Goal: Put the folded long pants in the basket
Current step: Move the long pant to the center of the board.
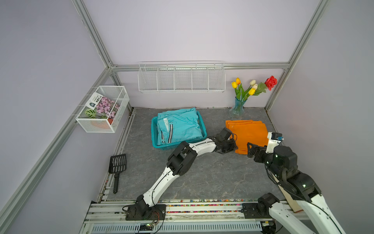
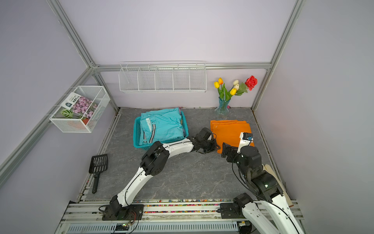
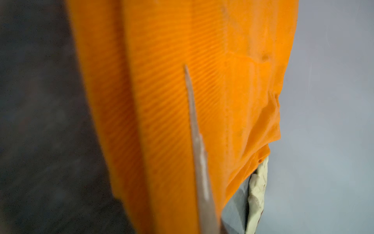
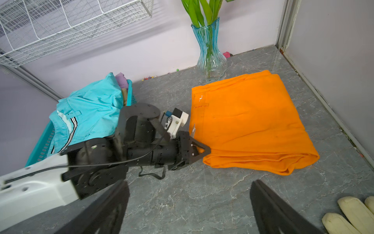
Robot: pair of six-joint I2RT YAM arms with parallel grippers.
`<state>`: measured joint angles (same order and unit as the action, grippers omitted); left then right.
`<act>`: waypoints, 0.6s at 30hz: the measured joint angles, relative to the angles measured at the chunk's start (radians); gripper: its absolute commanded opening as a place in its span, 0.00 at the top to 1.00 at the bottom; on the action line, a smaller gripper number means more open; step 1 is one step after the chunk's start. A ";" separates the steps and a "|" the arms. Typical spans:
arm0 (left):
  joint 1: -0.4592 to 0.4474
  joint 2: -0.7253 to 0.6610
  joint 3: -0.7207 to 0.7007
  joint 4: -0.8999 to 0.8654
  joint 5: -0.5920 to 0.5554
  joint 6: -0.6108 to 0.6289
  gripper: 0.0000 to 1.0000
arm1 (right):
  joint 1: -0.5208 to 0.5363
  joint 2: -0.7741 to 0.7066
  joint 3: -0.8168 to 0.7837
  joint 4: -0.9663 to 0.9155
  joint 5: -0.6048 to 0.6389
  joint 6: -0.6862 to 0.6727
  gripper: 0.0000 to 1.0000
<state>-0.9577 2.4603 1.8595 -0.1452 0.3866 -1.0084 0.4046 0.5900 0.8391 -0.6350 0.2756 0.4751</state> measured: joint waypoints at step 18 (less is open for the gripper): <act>-0.023 -0.507 -0.673 -0.033 -0.209 0.022 1.00 | -0.372 0.319 -0.146 0.126 -0.178 0.117 0.02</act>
<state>-0.9810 1.9537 1.1870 -0.1780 0.1780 -0.9863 0.0330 0.9085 0.6930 -0.5091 0.0975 0.5926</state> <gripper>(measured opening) 0.106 0.983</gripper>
